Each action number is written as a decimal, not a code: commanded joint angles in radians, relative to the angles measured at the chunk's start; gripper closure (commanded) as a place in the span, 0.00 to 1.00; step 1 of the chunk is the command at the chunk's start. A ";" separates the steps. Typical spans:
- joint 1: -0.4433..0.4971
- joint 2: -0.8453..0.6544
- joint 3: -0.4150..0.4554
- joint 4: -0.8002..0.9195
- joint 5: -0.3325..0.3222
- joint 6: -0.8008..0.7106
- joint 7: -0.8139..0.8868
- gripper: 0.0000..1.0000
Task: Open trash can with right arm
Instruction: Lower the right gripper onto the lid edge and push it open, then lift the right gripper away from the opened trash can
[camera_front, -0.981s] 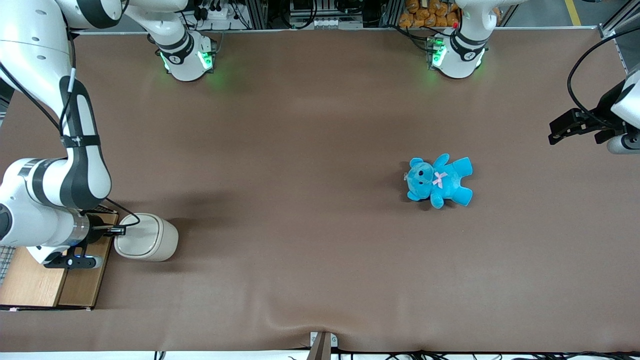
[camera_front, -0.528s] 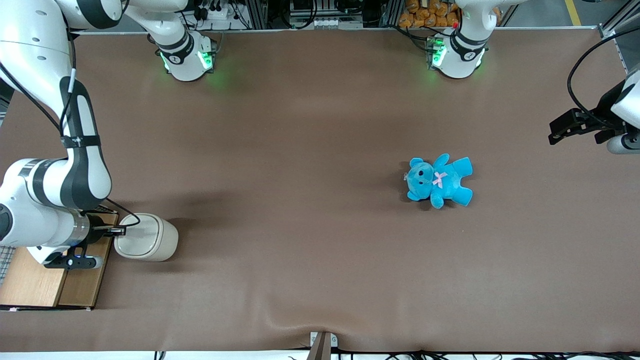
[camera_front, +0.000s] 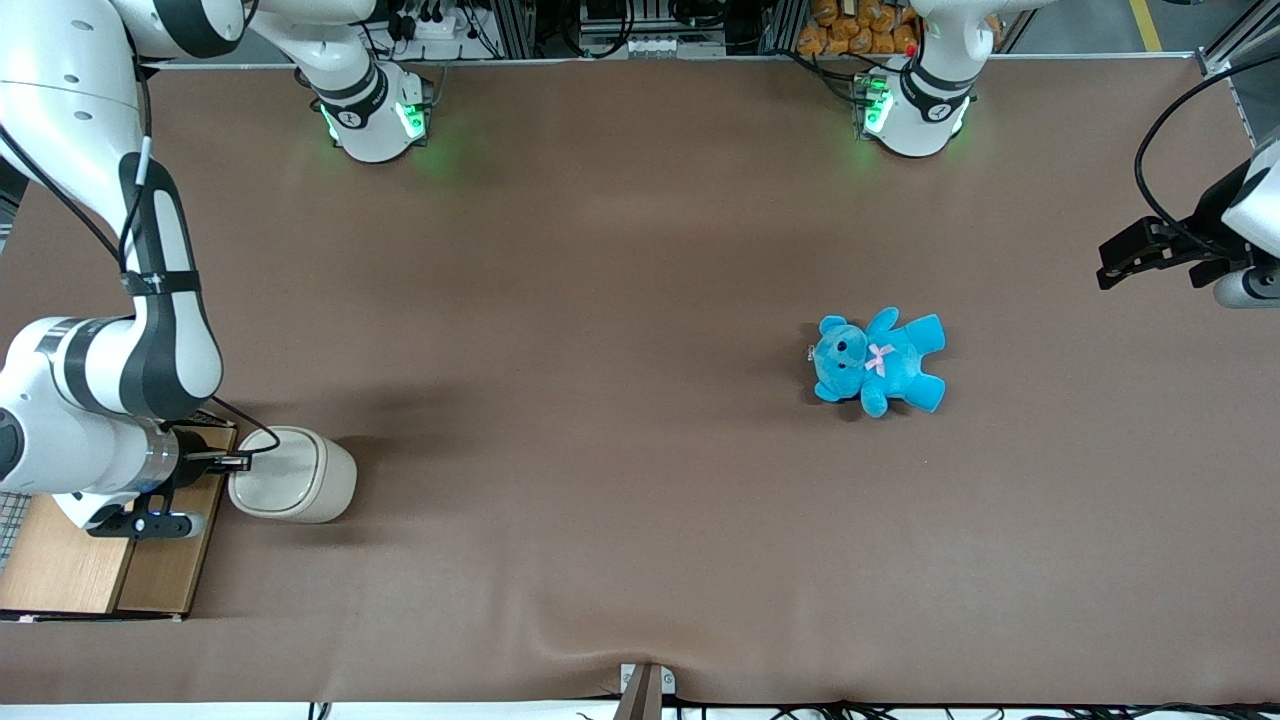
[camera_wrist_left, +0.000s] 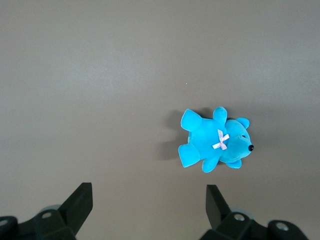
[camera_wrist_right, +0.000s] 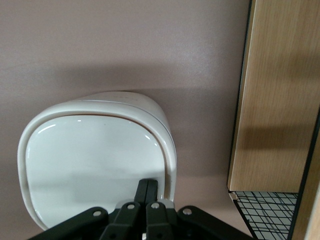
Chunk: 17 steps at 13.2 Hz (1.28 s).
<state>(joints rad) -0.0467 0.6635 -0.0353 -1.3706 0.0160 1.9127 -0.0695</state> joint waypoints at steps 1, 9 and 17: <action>-0.004 0.001 0.008 0.007 -0.007 -0.004 -0.009 1.00; -0.004 -0.191 0.008 0.015 -0.002 -0.190 0.000 1.00; -0.042 -0.442 0.008 0.013 0.007 -0.446 -0.007 0.00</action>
<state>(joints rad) -0.0750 0.2867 -0.0370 -1.3265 0.0172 1.4978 -0.0703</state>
